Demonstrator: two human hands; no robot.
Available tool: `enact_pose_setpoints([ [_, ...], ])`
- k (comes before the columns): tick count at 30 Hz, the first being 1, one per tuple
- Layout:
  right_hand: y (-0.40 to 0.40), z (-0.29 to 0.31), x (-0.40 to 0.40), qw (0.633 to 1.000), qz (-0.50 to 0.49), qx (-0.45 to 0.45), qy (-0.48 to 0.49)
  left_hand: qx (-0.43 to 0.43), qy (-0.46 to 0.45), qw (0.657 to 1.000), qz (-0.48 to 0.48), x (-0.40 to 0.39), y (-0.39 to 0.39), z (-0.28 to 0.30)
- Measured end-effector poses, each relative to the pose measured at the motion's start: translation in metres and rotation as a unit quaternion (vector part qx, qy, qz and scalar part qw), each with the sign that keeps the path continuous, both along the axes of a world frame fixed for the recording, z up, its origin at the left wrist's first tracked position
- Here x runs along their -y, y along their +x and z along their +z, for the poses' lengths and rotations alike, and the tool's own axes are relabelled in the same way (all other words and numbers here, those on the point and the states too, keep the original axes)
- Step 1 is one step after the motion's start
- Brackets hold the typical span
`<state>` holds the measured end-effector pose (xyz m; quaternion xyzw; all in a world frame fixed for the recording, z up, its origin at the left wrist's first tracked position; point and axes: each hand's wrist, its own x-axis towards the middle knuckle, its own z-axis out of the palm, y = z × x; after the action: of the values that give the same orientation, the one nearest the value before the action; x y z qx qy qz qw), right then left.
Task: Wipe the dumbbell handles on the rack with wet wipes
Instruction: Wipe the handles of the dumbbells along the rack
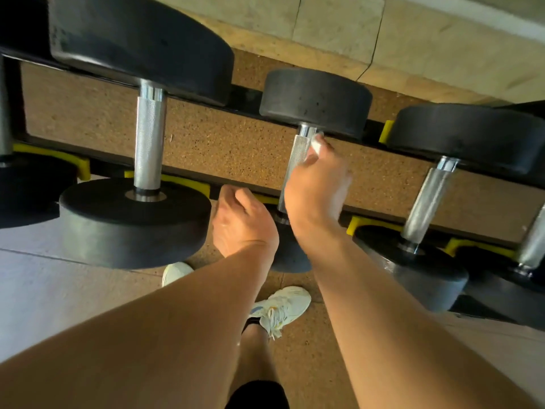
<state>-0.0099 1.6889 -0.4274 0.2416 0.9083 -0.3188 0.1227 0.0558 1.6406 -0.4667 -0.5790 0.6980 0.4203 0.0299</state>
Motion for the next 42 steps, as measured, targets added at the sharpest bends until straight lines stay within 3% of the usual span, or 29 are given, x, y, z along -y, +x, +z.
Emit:
enact_pose_setpoints([
  [3, 0.027, 0.006, -0.028, 0.967, 0.225, 0.039, 0.114, 0.003, 0.001, 1.000, -0.008, -0.001, 0.000, 0.000],
  [6, 0.046, 0.008, -0.047, 0.898, 0.377, 0.180, 0.135, 0.006, 0.003, 1.000, -0.006, 0.000, 0.000, 0.002],
  [7, 0.043, 0.009, -0.053, 0.894, 0.378, 0.210, 0.116, 0.005, 0.005, 1.000, -0.003, 0.000, -0.001, 0.003],
  [9, 0.020, 0.011, -0.061, 0.952, 0.229, 0.203, 0.002, 0.004, 0.008, 1.000, 0.001, 0.000, -0.001, 0.003],
  [11, -0.004, 0.009, -0.060, 0.993, 0.060, 0.091, -0.047, 0.003, 0.010, 1.000, -0.001, 0.000, -0.001, 0.003],
  [12, -0.010, 0.007, -0.053, 0.998, 0.035, 0.043, -0.035, 0.002, 0.011, 1.000, -0.003, 0.000, -0.001, 0.003],
  [15, 0.012, -0.002, -0.027, 0.995, 0.081, -0.019, -0.052, 0.007, 0.003, 1.000, -0.008, 0.000, -0.001, 0.002],
  [19, 0.059, -0.002, -0.044, 0.984, 0.167, 0.039, -0.046, 0.011, 0.001, 1.000, -0.008, 0.000, -0.002, 0.000],
  [23, 0.056, 0.012, -0.062, 0.918, 0.387, 0.083, 0.025, 0.012, 0.007, 1.000, -0.006, 0.000, -0.002, 0.001],
  [25, 0.037, 0.016, -0.064, 0.897, 0.441, -0.023, 0.017, 0.008, 0.005, 1.000, -0.002, 0.000, -0.002, 0.001],
  [27, 0.011, 0.008, -0.067, 0.870, 0.455, -0.186, 0.022, 0.006, 0.002, 1.000, -0.002, -0.001, -0.003, 0.001],
  [29, -0.015, -0.006, -0.070, 0.799, 0.542, -0.252, 0.063, 0.006, -0.001, 1.000, -0.002, -0.001, -0.002, 0.000],
  [31, -0.025, -0.026, -0.078, 0.724, 0.654, -0.198, 0.097, 0.004, -0.008, 1.000, -0.002, -0.001, -0.002, -0.001],
  [33, -0.016, -0.035, -0.088, 0.688, 0.710, -0.123, 0.091, 0.006, -0.012, 1.000, -0.005, -0.001, -0.003, -0.002],
  [35, 0.001, -0.029, -0.093, 0.707, 0.707, -0.032, 0.017, 0.010, -0.015, 1.000, -0.008, 0.000, -0.003, -0.002],
  [38, 0.019, -0.012, -0.104, 0.781, 0.609, 0.052, -0.128, 0.002, -0.027, 1.000, -0.011, -0.002, 0.000, -0.004],
  [40, 0.017, 0.000, -0.102, 0.823, 0.545, 0.006, -0.158, -0.006, -0.025, 1.000, -0.006, -0.001, 0.000, -0.002],
  [42, -0.003, 0.007, -0.092, 0.813, 0.555, -0.135, -0.112, -0.007, -0.021, 1.000, 0.001, -0.002, -0.001, -0.002],
])
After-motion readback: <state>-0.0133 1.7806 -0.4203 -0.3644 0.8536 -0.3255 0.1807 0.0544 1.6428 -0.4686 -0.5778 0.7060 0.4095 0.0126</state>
